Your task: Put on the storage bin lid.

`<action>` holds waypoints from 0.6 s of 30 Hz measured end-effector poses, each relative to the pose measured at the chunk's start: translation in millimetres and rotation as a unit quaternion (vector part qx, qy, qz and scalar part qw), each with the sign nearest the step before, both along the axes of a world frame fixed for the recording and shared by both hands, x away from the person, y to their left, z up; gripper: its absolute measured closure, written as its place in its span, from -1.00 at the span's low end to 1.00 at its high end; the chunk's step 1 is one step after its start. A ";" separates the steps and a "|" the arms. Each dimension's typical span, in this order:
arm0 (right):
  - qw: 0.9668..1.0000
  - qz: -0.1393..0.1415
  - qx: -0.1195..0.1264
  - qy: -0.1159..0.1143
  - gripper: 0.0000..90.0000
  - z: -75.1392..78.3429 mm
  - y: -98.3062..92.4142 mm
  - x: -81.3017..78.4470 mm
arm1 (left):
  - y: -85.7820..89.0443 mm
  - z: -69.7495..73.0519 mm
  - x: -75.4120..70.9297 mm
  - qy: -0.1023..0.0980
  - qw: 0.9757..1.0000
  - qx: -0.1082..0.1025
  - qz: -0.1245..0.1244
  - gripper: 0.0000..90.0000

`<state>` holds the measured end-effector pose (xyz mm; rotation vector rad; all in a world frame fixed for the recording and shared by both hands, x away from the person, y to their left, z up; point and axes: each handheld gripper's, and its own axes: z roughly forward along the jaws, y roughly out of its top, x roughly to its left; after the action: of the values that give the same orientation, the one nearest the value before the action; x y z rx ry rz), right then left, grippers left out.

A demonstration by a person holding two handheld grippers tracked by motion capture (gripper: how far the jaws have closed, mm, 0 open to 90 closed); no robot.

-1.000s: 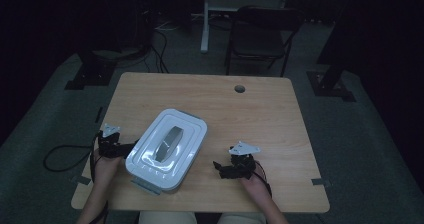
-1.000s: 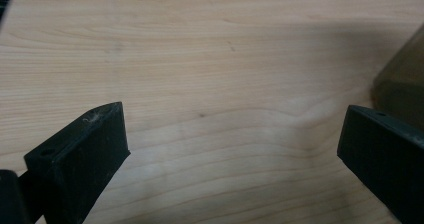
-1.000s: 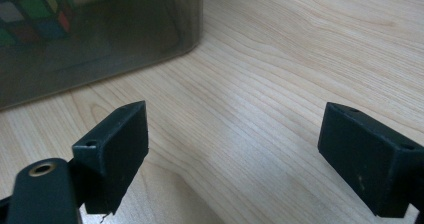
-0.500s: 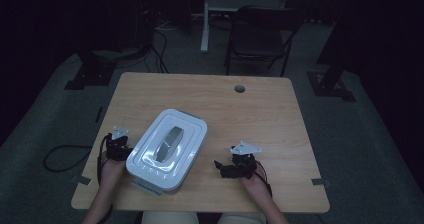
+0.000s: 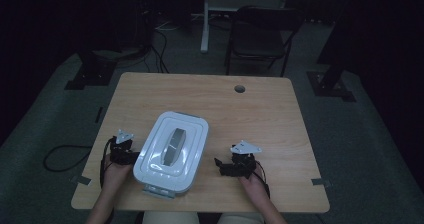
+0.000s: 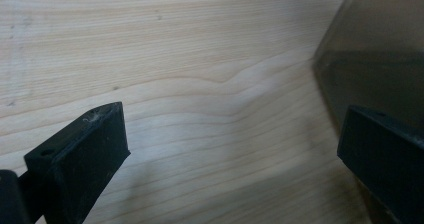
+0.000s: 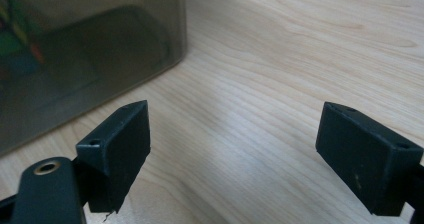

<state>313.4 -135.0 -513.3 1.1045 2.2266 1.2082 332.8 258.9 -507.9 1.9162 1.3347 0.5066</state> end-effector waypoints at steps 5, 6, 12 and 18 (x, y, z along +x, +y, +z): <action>1.000 -0.010 -0.006 -0.006 -0.70 1.5 -2.0 -1.3 | -15.9 0.4 -5.1 0.001 1.000 0.000 -0.026 -0.99; 1.000 -0.012 -0.005 -0.007 -0.70 1.5 -2.5 -1.5 | -19.6 0.3 -6.3 0.002 1.000 0.000 -0.030 -0.99; 1.000 -0.015 0.000 -0.010 -0.70 2.6 -8.0 -2.3 | -40.0 1.6 -7.9 -0.005 0.999 0.019 -0.048 -0.99; 1.000 -0.021 0.003 -0.006 -0.70 5.2 -18.6 -3.3 | -66.0 2.8 -9.8 -0.005 0.996 0.038 -0.080 -0.98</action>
<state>310.0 -153.6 -508.2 1.1395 2.1809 1.2019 323.1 192.9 -505.0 2.0602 1.1585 0.4930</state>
